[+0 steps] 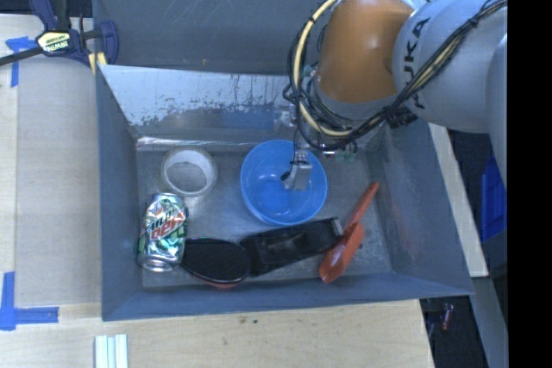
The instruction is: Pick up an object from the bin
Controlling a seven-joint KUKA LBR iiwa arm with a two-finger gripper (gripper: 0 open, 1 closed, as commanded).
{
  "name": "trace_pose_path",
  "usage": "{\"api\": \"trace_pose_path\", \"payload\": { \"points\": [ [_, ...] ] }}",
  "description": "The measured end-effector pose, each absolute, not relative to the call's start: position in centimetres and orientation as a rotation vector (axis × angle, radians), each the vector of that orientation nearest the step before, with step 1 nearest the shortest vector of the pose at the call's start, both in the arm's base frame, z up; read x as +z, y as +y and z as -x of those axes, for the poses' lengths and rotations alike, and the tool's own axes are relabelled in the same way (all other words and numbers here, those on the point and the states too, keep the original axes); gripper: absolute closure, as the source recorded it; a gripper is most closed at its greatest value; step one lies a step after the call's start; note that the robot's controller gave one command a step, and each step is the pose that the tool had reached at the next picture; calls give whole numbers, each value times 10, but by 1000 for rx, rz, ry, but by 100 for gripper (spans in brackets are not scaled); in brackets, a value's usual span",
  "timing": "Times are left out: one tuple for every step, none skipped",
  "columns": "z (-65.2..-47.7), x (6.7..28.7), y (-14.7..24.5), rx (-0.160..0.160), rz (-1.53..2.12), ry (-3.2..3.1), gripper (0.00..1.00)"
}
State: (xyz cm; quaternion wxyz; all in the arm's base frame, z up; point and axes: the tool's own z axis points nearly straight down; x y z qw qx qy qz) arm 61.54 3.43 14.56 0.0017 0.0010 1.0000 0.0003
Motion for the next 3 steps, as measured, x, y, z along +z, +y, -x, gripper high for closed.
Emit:
{"api": "trace_pose_path", "payload": {
  "points": [
    [-615, 146, 34, 1, -3, 3138, 0],
    [-612, 82, 15, 0, -64, 3138, 0],
    [-616, 252, 23, 3, 35, 3120, 100]
  ]
}}
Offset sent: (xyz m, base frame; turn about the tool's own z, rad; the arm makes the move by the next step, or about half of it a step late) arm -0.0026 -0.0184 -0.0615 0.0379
